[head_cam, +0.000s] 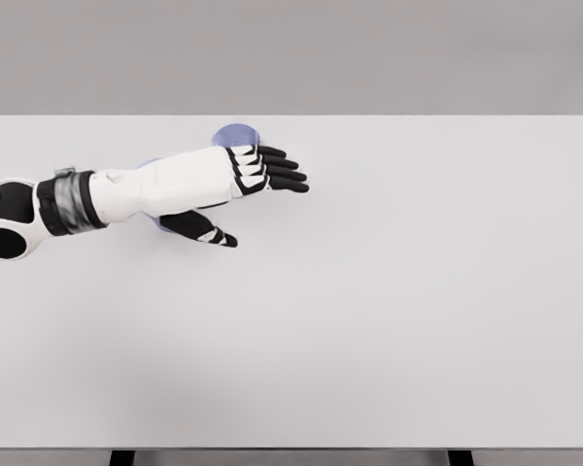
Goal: Place the right cup on the left cup with left arm
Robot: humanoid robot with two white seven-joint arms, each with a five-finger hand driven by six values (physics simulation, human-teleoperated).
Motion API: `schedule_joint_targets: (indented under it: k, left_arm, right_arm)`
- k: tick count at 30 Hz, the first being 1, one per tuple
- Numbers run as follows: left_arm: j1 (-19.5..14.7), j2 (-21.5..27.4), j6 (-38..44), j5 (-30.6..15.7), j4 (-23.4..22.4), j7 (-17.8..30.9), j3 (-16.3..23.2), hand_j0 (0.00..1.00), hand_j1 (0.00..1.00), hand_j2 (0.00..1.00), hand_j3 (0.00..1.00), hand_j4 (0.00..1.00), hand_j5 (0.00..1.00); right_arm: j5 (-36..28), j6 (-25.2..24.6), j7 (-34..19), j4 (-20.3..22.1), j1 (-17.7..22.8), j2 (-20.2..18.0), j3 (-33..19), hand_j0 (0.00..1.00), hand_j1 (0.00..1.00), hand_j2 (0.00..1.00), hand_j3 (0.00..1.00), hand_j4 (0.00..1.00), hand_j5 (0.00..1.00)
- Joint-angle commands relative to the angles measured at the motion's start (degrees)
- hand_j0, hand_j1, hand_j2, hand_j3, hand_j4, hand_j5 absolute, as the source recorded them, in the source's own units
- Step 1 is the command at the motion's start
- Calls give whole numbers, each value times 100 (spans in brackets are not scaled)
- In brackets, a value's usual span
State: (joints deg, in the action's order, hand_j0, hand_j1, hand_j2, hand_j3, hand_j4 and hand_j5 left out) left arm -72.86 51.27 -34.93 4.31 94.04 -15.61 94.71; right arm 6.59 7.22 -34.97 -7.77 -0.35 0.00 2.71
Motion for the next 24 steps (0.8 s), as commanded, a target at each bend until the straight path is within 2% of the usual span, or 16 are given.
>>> schedule_joint_targets:
  k: [1, 4, 6, 10, 12, 14, 15, 16, 17, 18, 19, 20, 21, 22, 24]
  left_arm:
    - [-18, 6, -7, -27, 0, -3, 162, 100, 100, 100, 100, 100, 100]
    - [-70, 15, -7, -36, 0, -3, 118, 100, 100, 100, 100, 100, 100]
    - [-290, 59, -7, -53, 18, -3, 83, 100, 100, 100, 100, 100, 100]
    - [-299, 560, -7, -97, 246, -3, -216, 100, 100, 100, 100, 100, 100]
    - [-290, 569, -7, -158, 299, -21, -286, 100, 100, 100, 100, 100, 100]
    - [-123, 604, -7, -132, 571, -3, -769, 100, 100, 100, 100, 100, 100]
    - [-18, 621, -7, -132, 598, 146, -1173, 100, 100, 100, 100, 100, 100]
    - [18, 621, -7, -159, 607, 601, -1323, 100, 100, 100, 100, 100, 100]
    - [-9, 630, -7, -342, 598, 1331, -1367, 100, 100, 100, 100, 100, 100]
    - [35, 630, -7, -931, 607, 1955, -1420, 100, 100, 100, 100, 100, 100]
    - [44, 578, -7, -1265, 598, 2465, -1446, 100, 100, 100, 100, 100, 100]
    - [-26, 420, 12, -1389, 598, 3116, -1604, 100, 100, 100, 100, 100, 100]
    - [114, -11, 714, -1407, 598, 3477, -2034, 100, 100, 100, 100, 100, 100]
    - [202, -213, 1119, -1424, 537, 3504, -2211, 100, 100, 100, 100, 100, 100]
    - [97, -363, 1603, -1573, 458, 3565, -2360, 100, 100, 100, 100, 100, 100]
  right_arm:
    - [-9, -2, -3, -6, 0, 0, -8, 100, 100, 100, 100, 100, 100]
    - [0, -2, -3, -50, 18, 0, -16, 100, 100, 100, 100, 100, 100]
    - [0, -2, -3, -41, 18, 0, -8, 100, 100, 100, 100, 100, 100]
    - [0, -2, -3, -50, 18, 0, -16, 100, 100, 100, 100, 100, 100]
    - [0, -2, -3, -50, 18, 0, -16, 100, 100, 100, 100, 100, 100]
    - [0, -2, -3, -50, 18, 0, -16, 100, 100, 100, 100, 100, 100]
    - [0, -2, -3, -50, 18, 0, -16, 100, 100, 100, 100, 100, 100]
    - [0, -2, -3, -50, 18, 0, -16, 100, 100, 100, 100, 100, 100]
    - [0, -2, -3, -50, 18, 0, -16, 100, 100, 100, 100, 100, 100]
    - [0, -2, -3, -50, 18, 0, -16, 100, 100, 100, 100, 100, 100]
    - [0, -2, -3, -50, 18, 0, -16, 100, 100, 100, 100, 100, 100]
    - [0, -2, -3, -50, 18, 0, -16, 100, 100, 100, 100, 100, 100]
    - [0, -2, -3, -50, 18, 0, -16, 100, 100, 100, 100, 100, 100]
    - [0, -2, -3, -50, 18, 0, -16, 100, 100, 100, 100, 100, 100]
    - [0, -2, -3, -50, 18, 0, -16, 100, 100, 100, 100, 100, 100]
